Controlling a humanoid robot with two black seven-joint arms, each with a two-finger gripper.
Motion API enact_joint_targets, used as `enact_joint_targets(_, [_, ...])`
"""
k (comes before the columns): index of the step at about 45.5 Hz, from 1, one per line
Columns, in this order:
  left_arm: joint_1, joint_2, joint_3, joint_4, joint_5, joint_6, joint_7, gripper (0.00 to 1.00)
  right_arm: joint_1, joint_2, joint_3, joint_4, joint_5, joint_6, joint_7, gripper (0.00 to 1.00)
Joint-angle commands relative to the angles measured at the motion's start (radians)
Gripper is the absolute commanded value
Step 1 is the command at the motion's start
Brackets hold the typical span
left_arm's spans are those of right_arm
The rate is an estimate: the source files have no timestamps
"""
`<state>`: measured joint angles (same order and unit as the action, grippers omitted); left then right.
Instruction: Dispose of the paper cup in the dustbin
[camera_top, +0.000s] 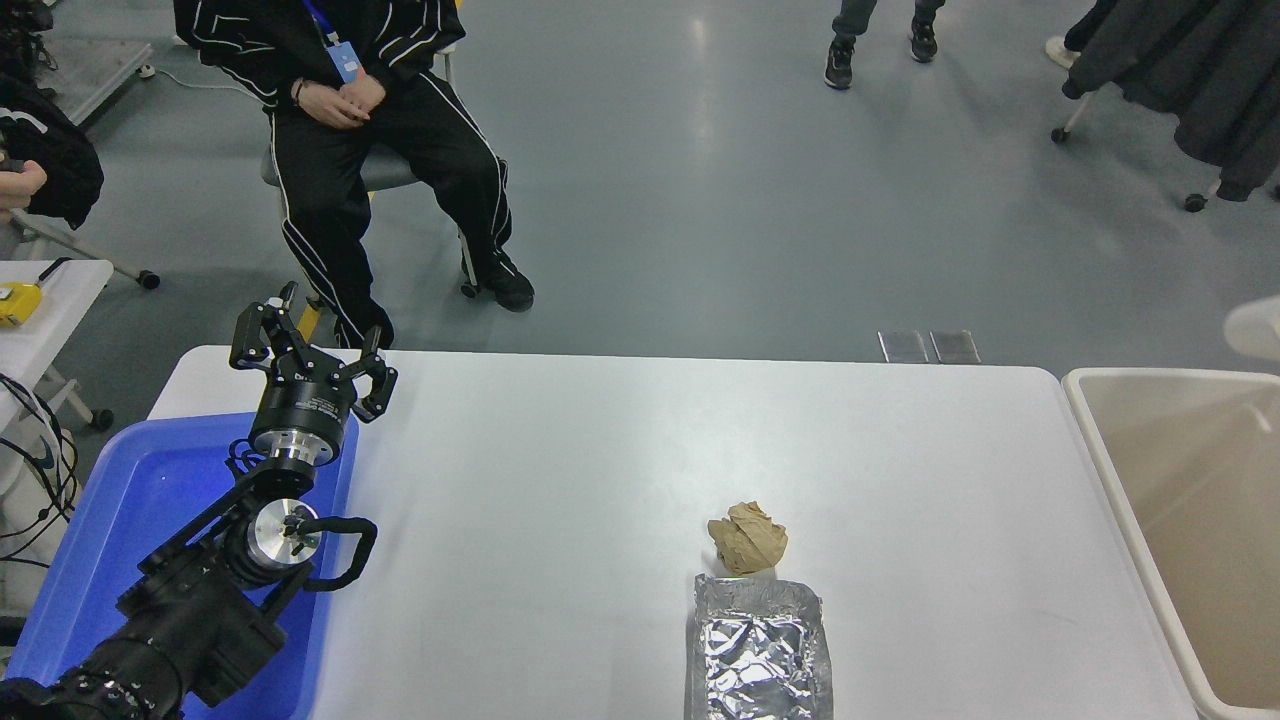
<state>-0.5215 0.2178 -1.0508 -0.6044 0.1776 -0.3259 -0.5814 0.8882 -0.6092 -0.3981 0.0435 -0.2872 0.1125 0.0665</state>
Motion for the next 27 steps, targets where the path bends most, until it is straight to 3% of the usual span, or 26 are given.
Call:
enact_joint_targets(1, [0.0,0.0,0.0,0.0,0.0,0.001,0.0,1.0,-0.087,0.012,-0.001,-0.028,0.031,0.001,-0.094,0.0])
enact_joint_targets(27, [0.0,0.0,0.0,0.0,-0.001,-0.001,0.0,1.0,-0.236,0.147,0.041,-0.021,0.059,-0.002,-0.088,0.0])
